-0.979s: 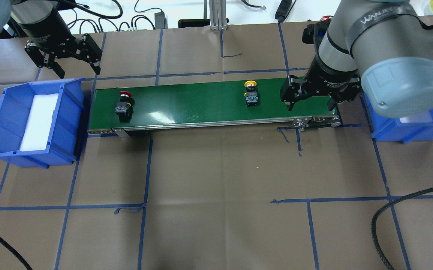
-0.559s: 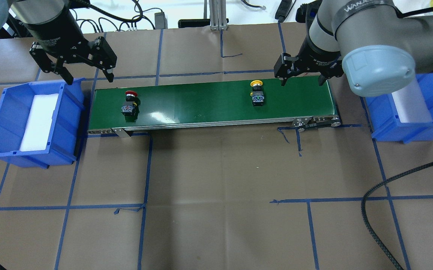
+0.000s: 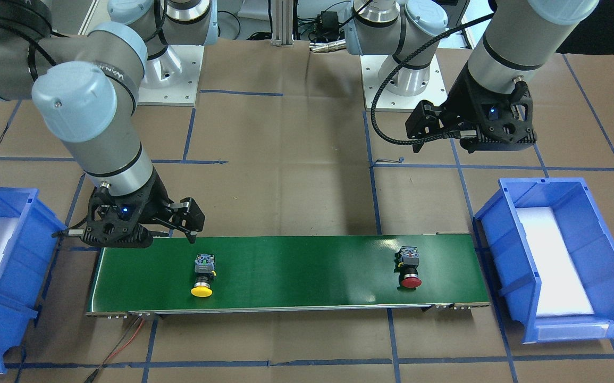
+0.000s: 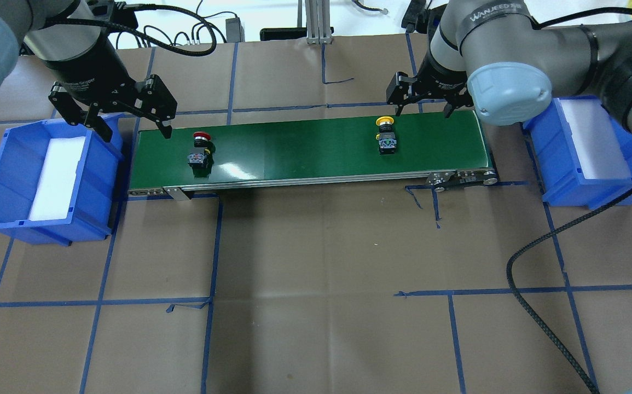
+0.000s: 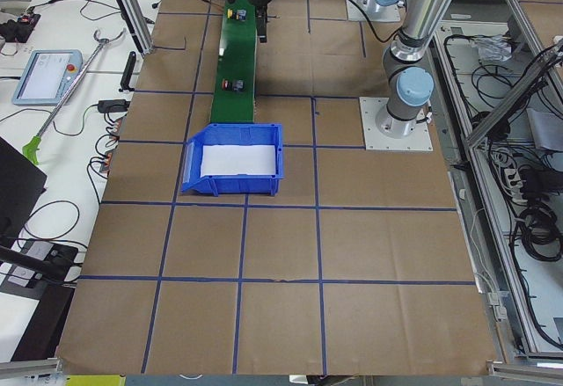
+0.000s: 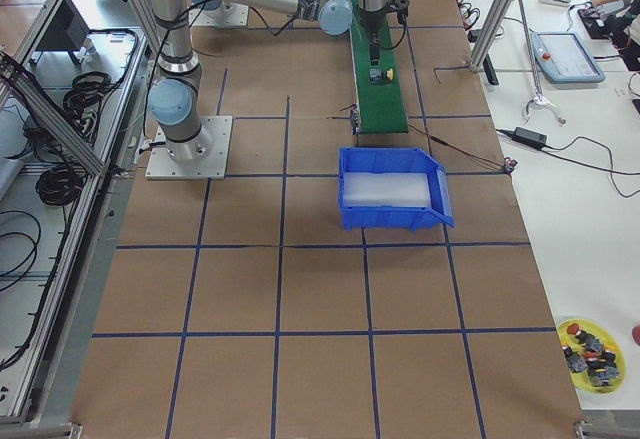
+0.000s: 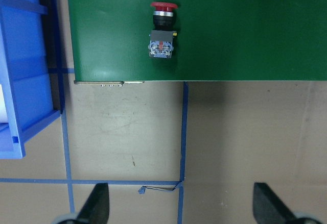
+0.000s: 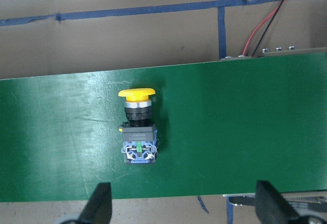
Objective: Transport two buttons from left to right
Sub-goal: 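Raise the left gripper while the right gripper moves over the yellow button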
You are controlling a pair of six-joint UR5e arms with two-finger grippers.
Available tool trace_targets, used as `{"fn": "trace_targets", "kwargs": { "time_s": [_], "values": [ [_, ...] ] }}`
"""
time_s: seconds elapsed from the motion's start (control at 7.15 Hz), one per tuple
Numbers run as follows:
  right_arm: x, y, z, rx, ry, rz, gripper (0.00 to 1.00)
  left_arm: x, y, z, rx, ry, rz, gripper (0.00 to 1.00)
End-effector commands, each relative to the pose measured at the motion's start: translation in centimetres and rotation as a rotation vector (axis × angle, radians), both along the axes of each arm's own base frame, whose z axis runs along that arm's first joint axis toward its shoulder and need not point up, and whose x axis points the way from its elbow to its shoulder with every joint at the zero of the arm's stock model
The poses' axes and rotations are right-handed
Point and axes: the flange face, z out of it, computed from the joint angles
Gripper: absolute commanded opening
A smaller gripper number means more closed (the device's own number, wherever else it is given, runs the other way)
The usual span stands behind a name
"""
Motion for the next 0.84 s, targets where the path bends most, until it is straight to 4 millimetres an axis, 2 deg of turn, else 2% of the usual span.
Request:
{"fn": "trace_targets", "kwargs": {
  "time_s": [0.0, 0.14, 0.7],
  "values": [
    [0.4, -1.2, -2.7, 0.024, -0.026, -0.006, 1.0, 0.0, -0.4, 0.3, -0.014, -0.001, 0.0, 1.0],
    [0.4, -1.6, -4.4, 0.05, -0.023, -0.008, 1.0, 0.0, 0.1, 0.1, -0.014, -0.001, 0.0, 1.0],
    [0.3, -3.7, -8.9, 0.061, -0.003, -0.005, 1.0, 0.0, 0.1, 0.2, -0.022, 0.0, -0.001, 1.0]
  ]
}}
